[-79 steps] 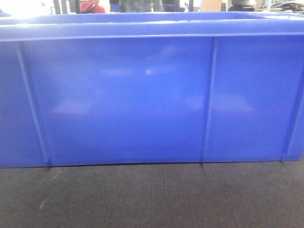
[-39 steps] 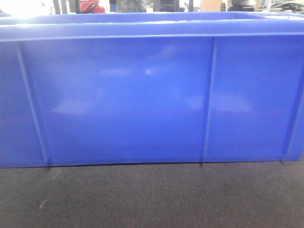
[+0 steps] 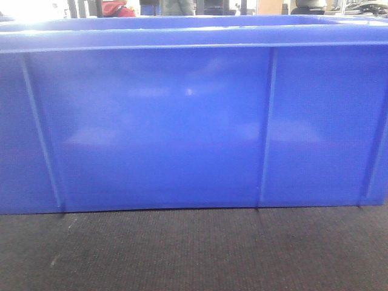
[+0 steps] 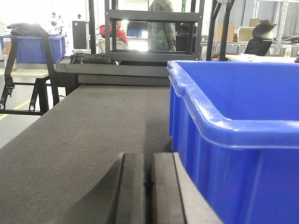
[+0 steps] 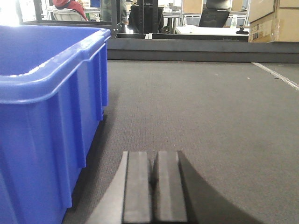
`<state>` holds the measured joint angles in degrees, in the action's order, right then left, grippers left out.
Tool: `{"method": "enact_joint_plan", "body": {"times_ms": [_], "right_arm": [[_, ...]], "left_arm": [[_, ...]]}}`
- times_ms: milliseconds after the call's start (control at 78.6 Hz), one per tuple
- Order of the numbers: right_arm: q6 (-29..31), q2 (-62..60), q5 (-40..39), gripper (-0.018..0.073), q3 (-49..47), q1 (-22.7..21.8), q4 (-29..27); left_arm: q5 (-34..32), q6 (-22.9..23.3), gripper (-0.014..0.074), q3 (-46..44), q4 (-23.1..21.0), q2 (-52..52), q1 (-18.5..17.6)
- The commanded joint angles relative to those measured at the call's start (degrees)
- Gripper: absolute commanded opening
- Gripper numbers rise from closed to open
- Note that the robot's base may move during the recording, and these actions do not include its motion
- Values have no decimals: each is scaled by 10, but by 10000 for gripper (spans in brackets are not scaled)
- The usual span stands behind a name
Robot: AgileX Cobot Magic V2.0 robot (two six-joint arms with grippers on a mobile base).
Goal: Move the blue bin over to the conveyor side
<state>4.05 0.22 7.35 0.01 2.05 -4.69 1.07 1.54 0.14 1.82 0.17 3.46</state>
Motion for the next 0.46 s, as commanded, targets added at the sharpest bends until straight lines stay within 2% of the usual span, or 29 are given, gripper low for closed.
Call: {"method": "enact_joint_plan", "body": {"times_ms": [0, 445], "right_arm": [[5, -2, -18, -88, 0, -3, -5], [5, -2, -18, -88, 0, -3, -5]], "left_arm": [[-11, -1, -20, -1, -3, -2, 2], [-11, -1, -20, -1, -3, -2, 2]]}}
